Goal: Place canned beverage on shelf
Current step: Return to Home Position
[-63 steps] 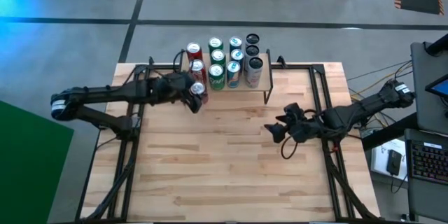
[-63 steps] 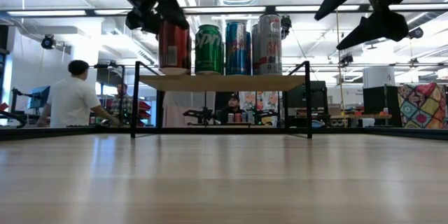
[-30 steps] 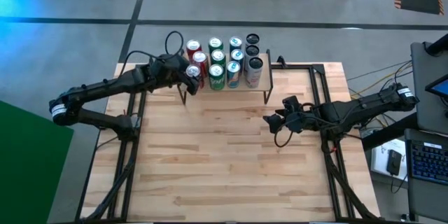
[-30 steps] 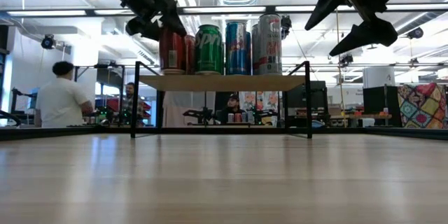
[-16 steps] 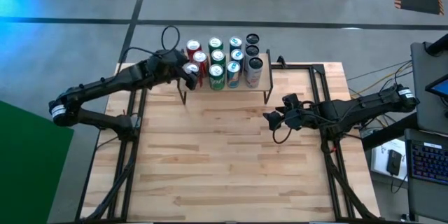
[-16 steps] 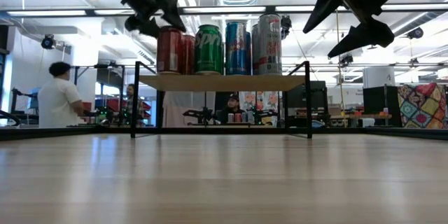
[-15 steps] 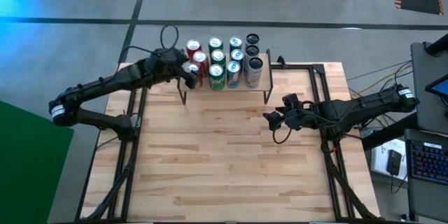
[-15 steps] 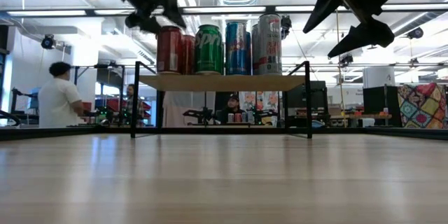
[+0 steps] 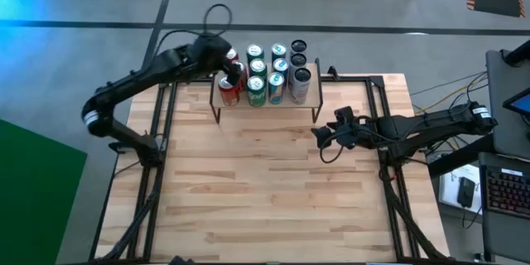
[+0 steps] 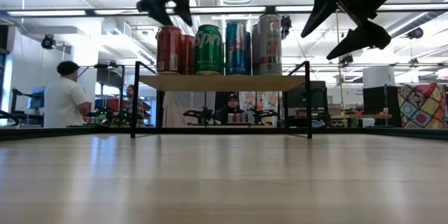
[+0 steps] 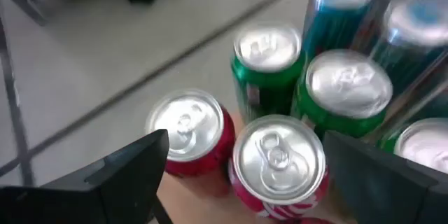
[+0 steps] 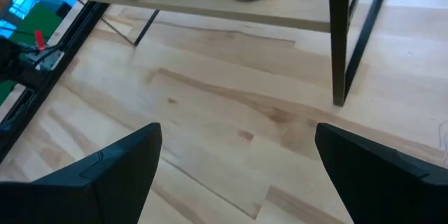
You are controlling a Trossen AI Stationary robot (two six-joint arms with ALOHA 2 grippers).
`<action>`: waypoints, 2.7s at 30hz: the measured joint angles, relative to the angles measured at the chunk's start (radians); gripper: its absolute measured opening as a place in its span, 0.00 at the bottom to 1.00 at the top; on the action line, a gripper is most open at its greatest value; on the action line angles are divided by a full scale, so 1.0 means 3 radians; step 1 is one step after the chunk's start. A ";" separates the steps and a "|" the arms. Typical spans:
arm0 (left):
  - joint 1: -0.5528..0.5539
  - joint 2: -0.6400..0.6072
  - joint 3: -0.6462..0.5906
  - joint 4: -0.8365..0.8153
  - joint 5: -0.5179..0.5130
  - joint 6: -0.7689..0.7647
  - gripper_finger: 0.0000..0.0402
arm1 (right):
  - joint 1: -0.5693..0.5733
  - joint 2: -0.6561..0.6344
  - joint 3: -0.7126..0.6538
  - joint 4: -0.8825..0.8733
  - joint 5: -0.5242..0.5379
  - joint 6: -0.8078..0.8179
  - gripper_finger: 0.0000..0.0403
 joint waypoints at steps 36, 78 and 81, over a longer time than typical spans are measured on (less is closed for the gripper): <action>0.0114 -0.3047 -0.2755 0.2138 0.1598 -0.0200 0.09 | -0.0280 0.0321 0.1581 0.0531 -0.1386 -0.3407 0.02; 0.0119 -0.4722 -0.4550 0.2353 0.2831 0.0412 0.00 | -0.0294 -0.3115 -0.1375 0.1244 -0.1832 -0.3606 0.02; 0.0117 -0.4722 -0.4739 0.2675 0.2837 0.0274 0.00 | -0.0293 -0.3111 -0.1580 0.1507 -0.1902 -0.3485 0.02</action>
